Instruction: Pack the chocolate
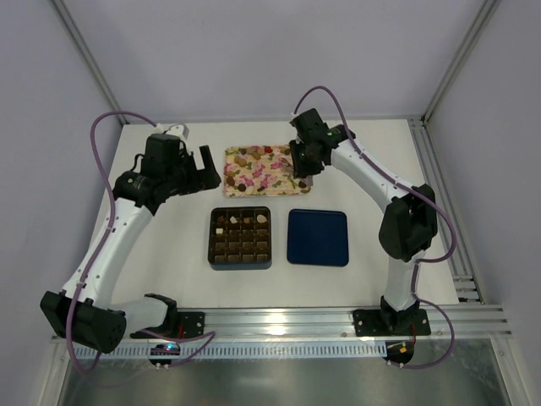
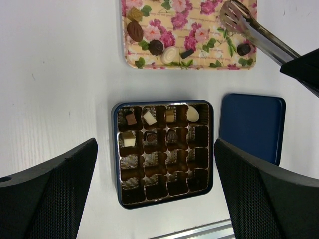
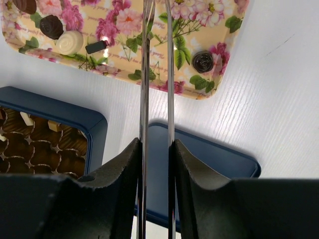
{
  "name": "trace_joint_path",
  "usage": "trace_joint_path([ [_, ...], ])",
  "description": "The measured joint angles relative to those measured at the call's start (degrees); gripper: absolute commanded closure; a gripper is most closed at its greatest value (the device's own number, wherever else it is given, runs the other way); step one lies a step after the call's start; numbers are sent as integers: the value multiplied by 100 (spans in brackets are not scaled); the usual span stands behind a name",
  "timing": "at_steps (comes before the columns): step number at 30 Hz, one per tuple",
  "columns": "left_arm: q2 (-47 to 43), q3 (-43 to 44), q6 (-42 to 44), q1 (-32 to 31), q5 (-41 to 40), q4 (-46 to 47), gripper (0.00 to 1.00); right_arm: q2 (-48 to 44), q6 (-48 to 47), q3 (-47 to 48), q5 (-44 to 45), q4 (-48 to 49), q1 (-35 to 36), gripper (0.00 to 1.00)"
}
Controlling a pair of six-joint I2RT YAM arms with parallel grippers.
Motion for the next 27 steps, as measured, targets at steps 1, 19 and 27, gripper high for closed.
trace_joint_path([
  [1,0,-9,2,0,0,2,4,31,-2,52,22,-13,0,65],
  [19,0,-66,0,0,48,20,4,-1080,-7,-750,444,-315,-2,61],
  [27,0,-68,0,0,52,37,4,-1113,-9,-1143,468,-293,-2,58],
])
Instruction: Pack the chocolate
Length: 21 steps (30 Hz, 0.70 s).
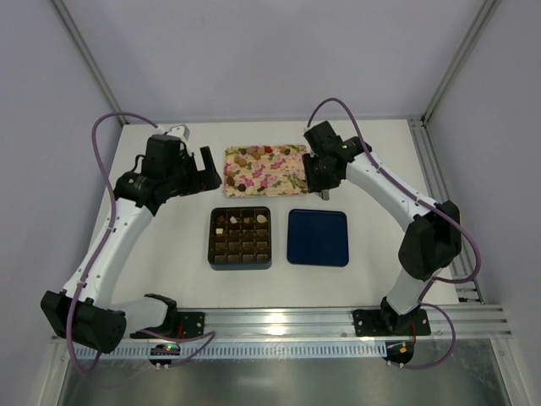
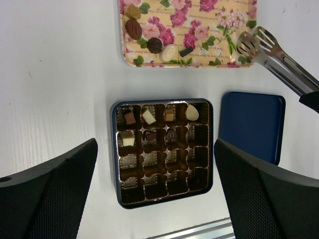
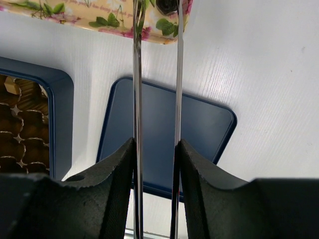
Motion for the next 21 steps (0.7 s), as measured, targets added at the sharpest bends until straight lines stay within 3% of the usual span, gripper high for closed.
trace_joint_path([
  [14,0,-22,-2,0,9,4,4,0,-15,-238,7,55,-33,57],
  [21,9,-44,-2,0,9,7,4,0,-37,-354,-57,101,-85,62],
])
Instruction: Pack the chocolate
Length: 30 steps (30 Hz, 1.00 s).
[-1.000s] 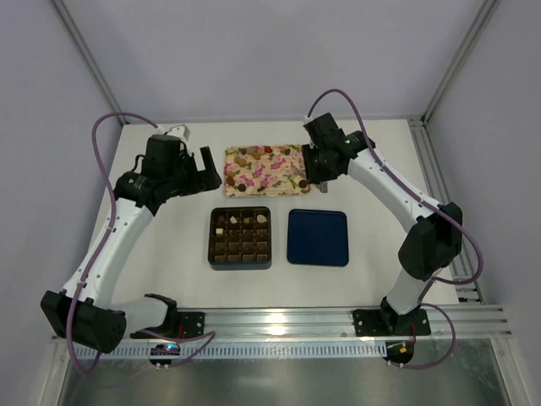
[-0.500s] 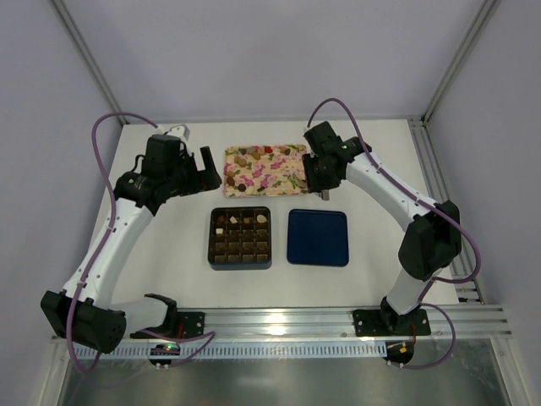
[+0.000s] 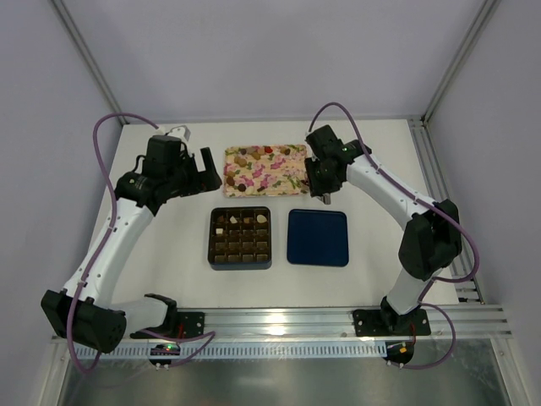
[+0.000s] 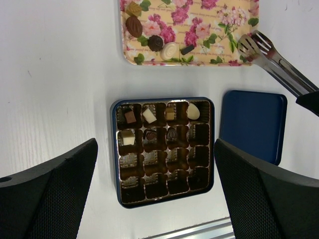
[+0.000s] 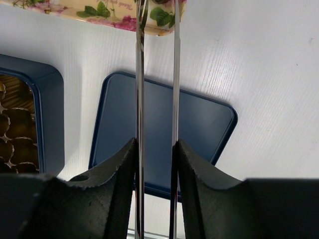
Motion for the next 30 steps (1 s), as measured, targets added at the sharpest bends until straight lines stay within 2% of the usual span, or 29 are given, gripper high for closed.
trace_joint_path([
  [3,0,-4,0,0,0,0,4,2,-13,-4,-74,35,-11,66],
  [9,0,-4,0,0,-2,0,4,4,-26,-4,-186,59,-15,68],
  [24,2,-4,2,0,-11,0,4,238,-22,476,-254,76,-17,68],
  [29,4,-4,4,0,-13,0,4,278,-22,507,-254,79,-17,66],
  [30,9,-4,4,0,-13,0,4,304,-20,533,-254,76,-17,64],
])
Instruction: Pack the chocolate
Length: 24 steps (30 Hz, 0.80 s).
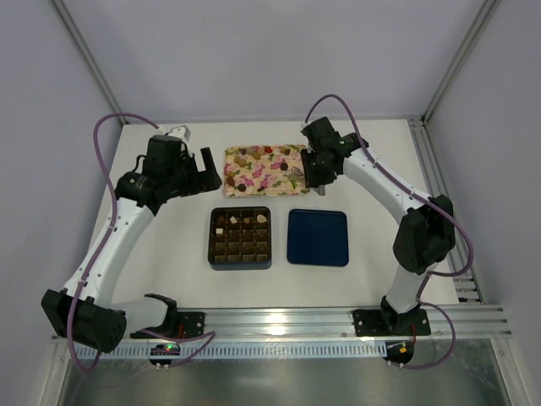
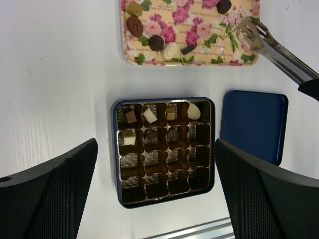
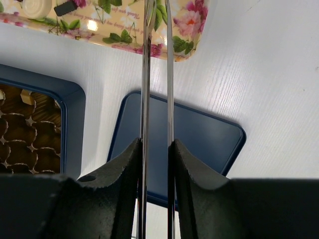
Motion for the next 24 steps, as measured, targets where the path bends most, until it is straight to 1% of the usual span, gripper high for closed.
trace_joint_path([
  [4,28,0,2,0,-4,0,4,199,9,289,-44,2,-4,60],
  [9,79,0,15,0,-7,0,4,699,11,1038,-55,15,-4,58],
  [10,85,0,17,0,-7,0,3,874,9,1255,-52,2,-4,57],
  [14,111,0,22,0,-7,-2,4,1263,-4,1637,-33,-17,-4,58],
  [18,120,0,26,0,-9,0,4,1543,-7,1764,-28,-44,-9,58],
  [24,120,0,26,0,-9,-2,3,1622,-7,1768,-4,-133,-9,58],
])
